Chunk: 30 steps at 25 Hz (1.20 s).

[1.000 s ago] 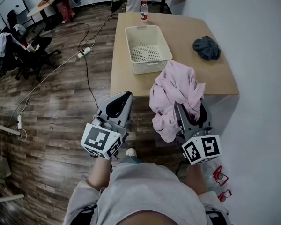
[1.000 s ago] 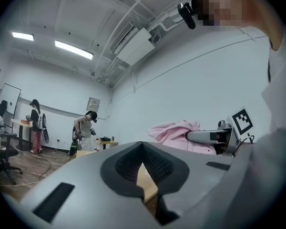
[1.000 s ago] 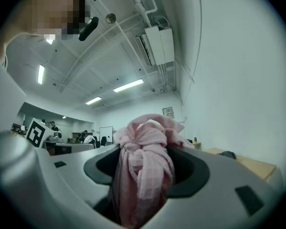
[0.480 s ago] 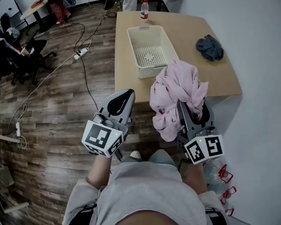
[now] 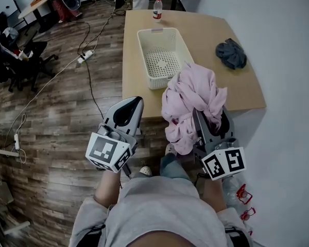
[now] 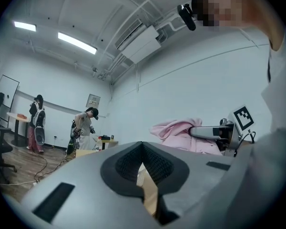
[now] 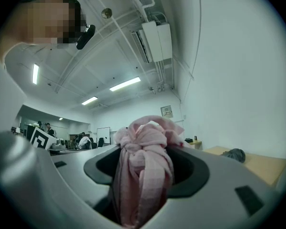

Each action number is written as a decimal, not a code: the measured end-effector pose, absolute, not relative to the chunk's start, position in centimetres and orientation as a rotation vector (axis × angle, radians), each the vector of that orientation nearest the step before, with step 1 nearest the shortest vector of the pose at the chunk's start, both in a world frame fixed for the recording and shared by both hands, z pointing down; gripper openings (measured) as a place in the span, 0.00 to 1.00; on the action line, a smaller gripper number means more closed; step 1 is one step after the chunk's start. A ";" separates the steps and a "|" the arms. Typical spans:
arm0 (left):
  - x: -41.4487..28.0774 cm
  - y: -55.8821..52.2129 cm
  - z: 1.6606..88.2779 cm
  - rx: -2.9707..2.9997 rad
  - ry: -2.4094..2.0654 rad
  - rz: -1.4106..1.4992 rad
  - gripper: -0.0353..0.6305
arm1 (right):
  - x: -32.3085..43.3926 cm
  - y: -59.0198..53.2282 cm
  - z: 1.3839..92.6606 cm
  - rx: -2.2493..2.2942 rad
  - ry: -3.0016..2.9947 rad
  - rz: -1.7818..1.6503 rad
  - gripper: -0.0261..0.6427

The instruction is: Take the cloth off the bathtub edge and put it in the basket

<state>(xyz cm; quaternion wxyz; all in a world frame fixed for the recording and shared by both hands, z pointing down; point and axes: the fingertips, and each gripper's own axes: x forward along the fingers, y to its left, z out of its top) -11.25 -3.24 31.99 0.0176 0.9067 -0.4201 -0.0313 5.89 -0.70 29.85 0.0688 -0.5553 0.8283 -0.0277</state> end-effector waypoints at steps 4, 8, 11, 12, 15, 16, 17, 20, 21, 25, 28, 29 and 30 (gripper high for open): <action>-10.3 -5.5 31.5 2.806 -1.341 -0.097 0.05 | 7.0 -3.3 29.6 -1.644 2.507 -0.092 0.46; -8.8 -8.9 30.9 2.792 -1.396 -0.096 0.05 | 8.6 -7.5 29.1 -1.596 2.532 -0.093 0.46; -7.8 -10.7 30.6 2.779 -1.435 -0.098 0.05 | 9.5 -9.8 28.7 -1.560 2.552 -0.082 0.46; -7.5 -11.4 30.6 2.773 -1.448 -0.101 0.05 | 9.8 -10.6 28.6 -1.548 2.559 -0.080 0.46; -6.7 -13.2 30.5 2.753 -1.486 -0.103 0.05 | 10.6 -13.0 28.4 -1.510 2.579 -0.078 0.46; -6.4 -13.7 30.5 2.747 -1.498 -0.103 0.05 | 10.9 -13.8 28.3 -1.497 2.585 -0.078 0.46; -6.1 -14.3 30.4 2.741 -1.510 -0.103 0.05 | 11.2 -14.5 28.1 -1.485 2.589 -0.077 0.46; -5.3 -15.8 30.2 2.721 -1.545 -0.100 0.05 | 12.1 -16.6 27.8 -1.453 2.602 -0.080 0.46; -5.1 -16.3 30.2 2.714 -1.559 -0.097 0.05 | 12.4 -17.3 27.8 -1.443 2.607 -0.081 0.46; -4.5 -17.9 29.9 2.687 -1.622 -0.093 0.05 | 13.2 -19.7 27.8 -1.396 2.630 -0.089 0.46; -3.9 -19.0 29.9 2.667 -1.663 -0.085 0.05 | 13.8 -21.3 27.8 -1.361 2.646 -0.099 0.46; -3.6 -19.4 29.9 2.660 -1.674 -0.083 0.05 | 14.1 -21.8 27.8 -1.351 2.650 -0.102 0.46; -3.4 -19.8 29.9 2.654 -1.683 -0.081 0.05 | 14.3 -22.3 27.8 -1.342 2.655 -0.104 0.46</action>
